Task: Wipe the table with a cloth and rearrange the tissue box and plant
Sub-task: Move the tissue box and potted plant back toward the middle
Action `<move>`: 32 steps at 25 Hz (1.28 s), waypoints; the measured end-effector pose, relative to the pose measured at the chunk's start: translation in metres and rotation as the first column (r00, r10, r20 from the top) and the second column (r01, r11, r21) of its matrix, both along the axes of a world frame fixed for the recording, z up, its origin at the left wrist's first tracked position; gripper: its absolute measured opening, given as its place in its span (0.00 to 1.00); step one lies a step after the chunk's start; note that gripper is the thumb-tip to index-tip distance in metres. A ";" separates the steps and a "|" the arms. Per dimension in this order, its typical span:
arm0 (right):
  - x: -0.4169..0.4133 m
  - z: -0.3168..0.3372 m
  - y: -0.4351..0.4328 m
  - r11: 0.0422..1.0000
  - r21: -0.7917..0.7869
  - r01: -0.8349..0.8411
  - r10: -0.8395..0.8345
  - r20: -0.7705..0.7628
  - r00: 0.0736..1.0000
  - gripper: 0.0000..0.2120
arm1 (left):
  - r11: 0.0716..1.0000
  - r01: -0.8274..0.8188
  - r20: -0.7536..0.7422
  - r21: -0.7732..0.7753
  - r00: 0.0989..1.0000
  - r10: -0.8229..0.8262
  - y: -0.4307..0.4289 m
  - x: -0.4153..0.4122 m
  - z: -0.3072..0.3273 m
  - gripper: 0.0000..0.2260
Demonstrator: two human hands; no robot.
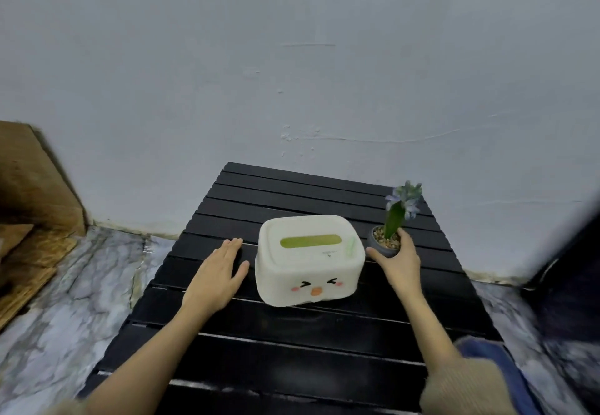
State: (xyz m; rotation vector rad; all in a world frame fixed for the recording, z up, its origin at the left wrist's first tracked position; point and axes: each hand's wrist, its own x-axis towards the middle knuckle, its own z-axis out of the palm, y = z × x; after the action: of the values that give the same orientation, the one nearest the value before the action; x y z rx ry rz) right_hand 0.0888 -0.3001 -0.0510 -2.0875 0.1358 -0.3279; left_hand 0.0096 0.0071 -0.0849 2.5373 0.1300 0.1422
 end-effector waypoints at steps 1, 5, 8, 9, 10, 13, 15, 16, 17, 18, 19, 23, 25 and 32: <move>-0.017 0.001 -0.005 1.000 0.003 0.007 -0.007 -0.008 1.000 0.34 | 0.999 -0.005 -0.010 -0.037 1.000 0.005 0.000 -0.001 0.001 0.23; -0.063 0.000 -0.019 0.999 -0.005 0.042 -0.042 -0.074 0.996 0.34 | 0.960 -0.062 -0.029 -0.272 0.998 0.057 0.005 -0.008 0.009 0.21; -0.078 -0.006 -0.017 0.999 -0.036 0.020 -0.024 -0.110 0.994 0.35 | 0.940 -0.054 0.022 -0.336 0.998 0.066 -0.001 -0.023 0.017 0.21; -0.079 -0.006 -0.016 0.999 -0.040 -0.005 0.000 -0.114 0.994 0.35 | 0.934 -0.052 0.032 -0.354 0.997 0.067 -0.004 -0.028 0.020 0.21; -0.080 -0.006 -0.015 0.999 -0.042 -0.032 0.027 -0.120 0.992 0.36 | 0.927 -0.049 0.038 -0.372 0.997 0.068 -0.008 -0.034 0.024 0.22; -0.084 -0.003 -0.016 0.996 -0.029 -0.083 0.076 -0.170 0.982 0.43 | 0.912 -0.024 0.072 -0.409 0.996 0.058 -0.020 -0.051 0.032 0.23; -0.099 0.004 -0.011 1.000 -0.019 0.017 -0.019 -0.125 0.992 0.40 | 0.899 -0.008 0.085 -0.438 0.995 0.050 -0.027 -0.063 0.040 0.24; -0.111 0.007 -0.005 0.997 -0.022 0.080 -0.081 -0.054 0.995 0.35 | 0.893 -0.002 0.087 -0.449 0.995 0.046 -0.030 -0.068 0.043 0.24; -0.124 0.009 0.004 0.993 -0.034 0.116 -0.114 0.044 0.992 0.30 | 0.890 0.003 0.089 -0.457 0.995 0.043 -0.034 -0.072 0.045 0.24; -0.138 0.010 0.015 0.993 -0.044 0.111 -0.103 0.146 0.984 0.27 | 0.886 0.004 0.088 -0.464 0.995 0.041 -0.037 -0.076 0.046 0.25; -0.148 0.011 0.026 0.996 -0.060 0.067 -0.052 0.222 0.974 0.26 | 0.880 0.006 0.088 -0.475 0.995 0.040 -0.040 -0.079 0.049 0.25; -0.129 0.020 0.050 0.984 0.016 -0.177 0.175 0.085 0.981 0.29 | 0.849 0.014 0.074 -0.529 0.997 0.030 -0.053 -0.085 0.062 0.26; -0.107 0.026 0.053 0.969 0.137 -0.204 0.214 -0.064 0.975 0.31 | 0.847 0.023 0.063 -0.532 0.998 0.012 -0.057 -0.088 0.064 0.28; -0.102 0.036 0.057 0.912 0.353 -0.207 0.282 -0.176 0.943 0.28 | 0.804 0.036 0.048 -0.594 0.999 -0.010 -0.067 -0.083 0.063 0.31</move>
State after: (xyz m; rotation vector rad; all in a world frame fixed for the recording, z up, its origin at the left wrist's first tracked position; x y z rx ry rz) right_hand -0.0132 -0.2431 -0.0148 -1.7751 0.0543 0.0838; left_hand -0.0737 -0.0601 -0.0220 1.8992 0.1058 0.1212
